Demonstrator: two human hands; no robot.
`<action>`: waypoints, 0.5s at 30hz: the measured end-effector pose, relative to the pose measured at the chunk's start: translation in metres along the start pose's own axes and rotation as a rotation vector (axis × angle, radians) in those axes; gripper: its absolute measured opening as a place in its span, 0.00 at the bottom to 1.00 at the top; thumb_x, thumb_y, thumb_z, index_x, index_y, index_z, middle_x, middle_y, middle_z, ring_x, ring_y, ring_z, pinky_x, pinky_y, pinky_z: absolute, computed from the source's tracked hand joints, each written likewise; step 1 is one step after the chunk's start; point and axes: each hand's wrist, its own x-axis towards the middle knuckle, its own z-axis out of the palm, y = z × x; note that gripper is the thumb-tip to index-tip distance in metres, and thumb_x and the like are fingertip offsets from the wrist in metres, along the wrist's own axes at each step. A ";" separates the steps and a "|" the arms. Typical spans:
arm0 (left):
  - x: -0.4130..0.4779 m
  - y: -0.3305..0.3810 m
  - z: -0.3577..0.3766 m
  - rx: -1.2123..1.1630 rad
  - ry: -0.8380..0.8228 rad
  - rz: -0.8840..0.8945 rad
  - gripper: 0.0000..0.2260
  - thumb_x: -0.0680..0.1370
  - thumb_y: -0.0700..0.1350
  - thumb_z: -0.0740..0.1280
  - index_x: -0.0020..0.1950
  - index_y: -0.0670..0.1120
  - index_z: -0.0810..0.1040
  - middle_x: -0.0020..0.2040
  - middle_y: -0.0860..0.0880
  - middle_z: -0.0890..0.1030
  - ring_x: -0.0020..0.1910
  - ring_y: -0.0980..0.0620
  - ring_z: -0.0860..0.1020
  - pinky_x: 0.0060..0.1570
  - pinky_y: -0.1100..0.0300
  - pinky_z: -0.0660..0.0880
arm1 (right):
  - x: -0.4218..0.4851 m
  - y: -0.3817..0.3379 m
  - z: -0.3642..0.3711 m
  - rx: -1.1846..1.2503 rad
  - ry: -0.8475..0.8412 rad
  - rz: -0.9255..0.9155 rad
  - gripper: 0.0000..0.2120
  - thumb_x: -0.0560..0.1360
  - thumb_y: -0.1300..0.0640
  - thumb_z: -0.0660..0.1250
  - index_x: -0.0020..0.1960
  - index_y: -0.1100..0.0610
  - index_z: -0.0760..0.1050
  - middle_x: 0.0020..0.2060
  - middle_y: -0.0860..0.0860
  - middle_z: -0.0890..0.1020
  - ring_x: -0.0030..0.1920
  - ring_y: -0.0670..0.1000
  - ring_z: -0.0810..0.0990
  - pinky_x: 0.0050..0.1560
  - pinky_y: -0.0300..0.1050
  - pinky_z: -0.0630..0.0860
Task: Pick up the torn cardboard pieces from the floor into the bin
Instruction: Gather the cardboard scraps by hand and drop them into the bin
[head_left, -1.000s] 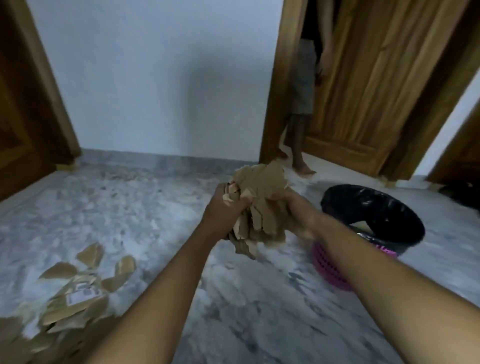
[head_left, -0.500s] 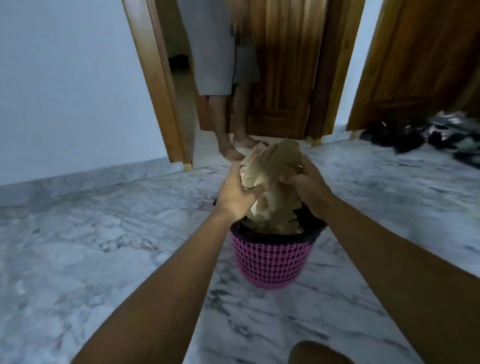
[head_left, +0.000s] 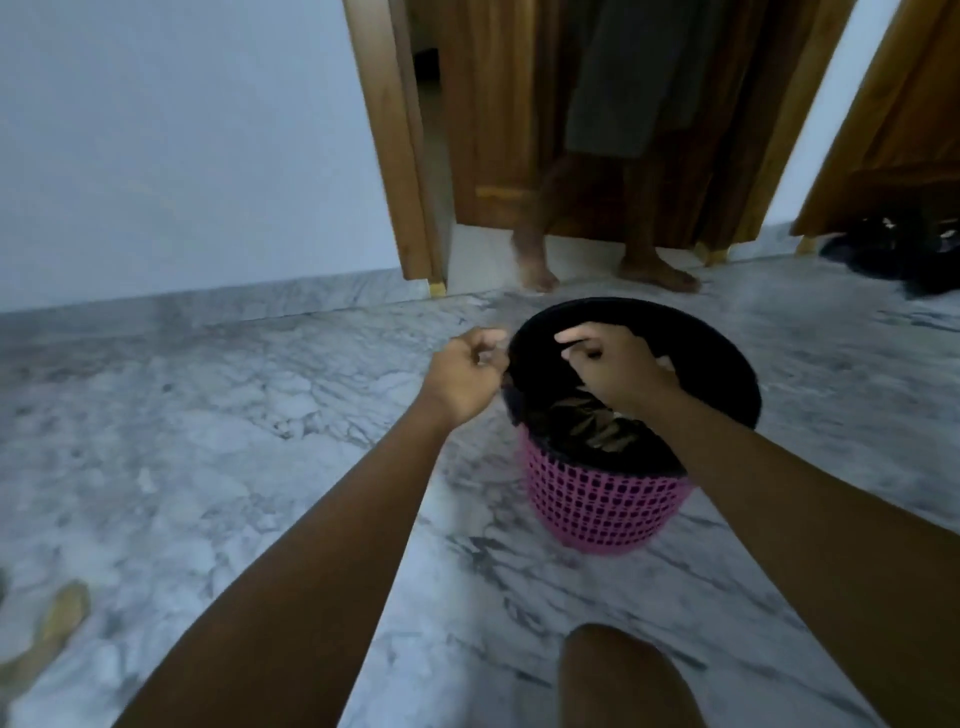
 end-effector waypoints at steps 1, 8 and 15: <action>-0.016 -0.009 -0.027 0.024 0.042 -0.038 0.14 0.80 0.42 0.65 0.64 0.47 0.78 0.59 0.51 0.80 0.57 0.55 0.77 0.52 0.72 0.71 | 0.003 -0.023 0.022 -0.015 -0.017 -0.059 0.12 0.82 0.56 0.62 0.62 0.49 0.79 0.55 0.50 0.82 0.49 0.55 0.82 0.51 0.50 0.80; -0.230 -0.125 -0.258 0.075 0.394 -0.339 0.12 0.79 0.48 0.65 0.61 0.52 0.80 0.58 0.53 0.81 0.56 0.54 0.79 0.55 0.64 0.74 | -0.056 -0.231 0.252 -0.092 -0.475 -0.359 0.11 0.80 0.57 0.64 0.59 0.49 0.81 0.61 0.50 0.82 0.63 0.51 0.79 0.55 0.37 0.71; -0.534 -0.241 -0.389 0.117 0.636 -0.694 0.11 0.79 0.43 0.66 0.60 0.44 0.81 0.54 0.47 0.83 0.54 0.49 0.81 0.53 0.60 0.75 | -0.271 -0.375 0.453 -0.115 -0.942 -0.647 0.08 0.79 0.57 0.66 0.56 0.52 0.82 0.56 0.50 0.82 0.59 0.49 0.79 0.53 0.39 0.73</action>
